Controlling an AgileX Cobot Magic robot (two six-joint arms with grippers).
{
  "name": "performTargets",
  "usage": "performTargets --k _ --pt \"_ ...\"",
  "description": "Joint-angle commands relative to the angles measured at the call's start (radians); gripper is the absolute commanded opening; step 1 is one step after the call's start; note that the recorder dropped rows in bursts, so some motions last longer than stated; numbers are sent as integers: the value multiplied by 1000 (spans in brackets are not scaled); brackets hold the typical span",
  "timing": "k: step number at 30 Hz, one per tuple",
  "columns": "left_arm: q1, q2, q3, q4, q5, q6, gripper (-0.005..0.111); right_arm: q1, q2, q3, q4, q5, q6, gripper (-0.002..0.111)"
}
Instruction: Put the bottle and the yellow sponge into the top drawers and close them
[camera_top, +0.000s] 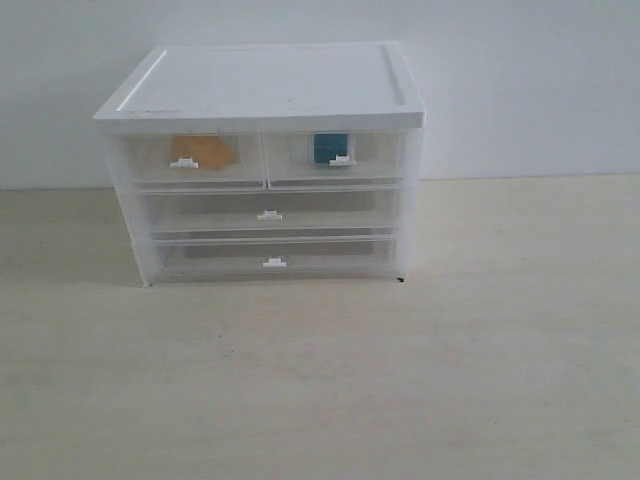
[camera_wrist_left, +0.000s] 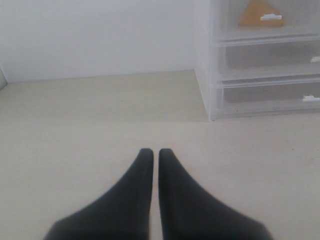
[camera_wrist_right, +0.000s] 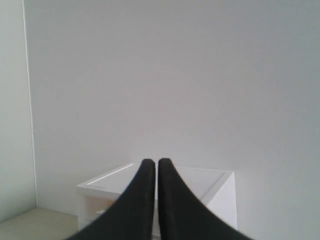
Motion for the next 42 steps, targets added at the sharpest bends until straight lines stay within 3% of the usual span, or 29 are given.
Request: performTargets --k 1,27,31,34,35,42 --pt "4 -2 4 -11 5 1 4 1 -5 2 0 -6 4 0" --pt "4 -2 4 -11 5 1 4 1 -5 2 -4 -8 -48 0" --pt "4 -2 4 -11 5 1 4 -10 -7 42 -104 -71 33 0" --pt "4 -2 4 -11 5 1 4 -84 -25 117 -204 -178 220 0" --pt "4 -2 4 -10 5 1 4 -160 -44 168 -229 -224 317 0" --pt "4 -2 4 -10 5 1 4 -351 -87 343 -314 -237 324 0"
